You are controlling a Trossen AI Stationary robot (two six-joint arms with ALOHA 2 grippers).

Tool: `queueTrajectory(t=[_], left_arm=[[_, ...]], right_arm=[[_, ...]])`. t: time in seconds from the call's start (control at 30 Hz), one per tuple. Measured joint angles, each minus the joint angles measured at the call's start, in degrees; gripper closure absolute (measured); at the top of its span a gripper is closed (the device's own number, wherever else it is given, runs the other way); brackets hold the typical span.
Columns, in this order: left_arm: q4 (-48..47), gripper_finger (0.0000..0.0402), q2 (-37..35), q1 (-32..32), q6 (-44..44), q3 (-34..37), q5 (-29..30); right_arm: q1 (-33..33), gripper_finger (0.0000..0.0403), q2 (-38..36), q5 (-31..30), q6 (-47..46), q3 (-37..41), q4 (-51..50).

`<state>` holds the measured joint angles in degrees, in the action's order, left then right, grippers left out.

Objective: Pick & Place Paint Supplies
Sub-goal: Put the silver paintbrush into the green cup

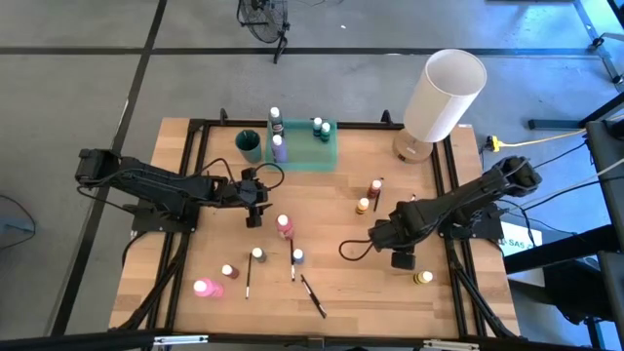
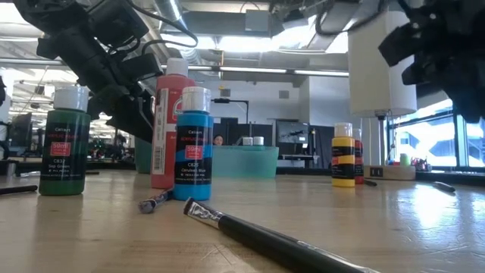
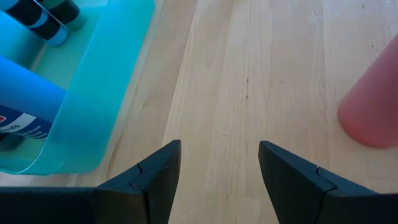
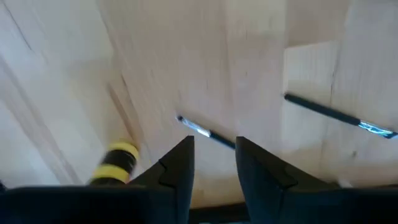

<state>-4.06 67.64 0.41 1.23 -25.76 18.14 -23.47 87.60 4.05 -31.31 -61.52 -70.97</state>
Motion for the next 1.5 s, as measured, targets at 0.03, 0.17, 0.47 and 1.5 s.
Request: queueTrajectory(t=[0.03,0.17,0.47,1.5], left_arm=[[0.0,0.019,0.0,0.0,0.0,0.0,0.0],[0.0,0.019,0.0,0.0,0.0,0.0,0.0],[0.0,0.019,0.0,0.0,0.0,0.0,0.0],[0.0,0.019,0.0,0.0,0.0,0.0,0.0]], right_arm=[[-0.2,0.0274,0.6,0.0,1.0,0.0,-0.5],[-1.1,0.025,3.2,0.6,8.5,0.0,-1.5],[-3.2,0.0244,7.7,0.6,20.2,0.0,-2.6],[-7.0,0.0247,8.5,4.9,22.1,10.1,13.6]])
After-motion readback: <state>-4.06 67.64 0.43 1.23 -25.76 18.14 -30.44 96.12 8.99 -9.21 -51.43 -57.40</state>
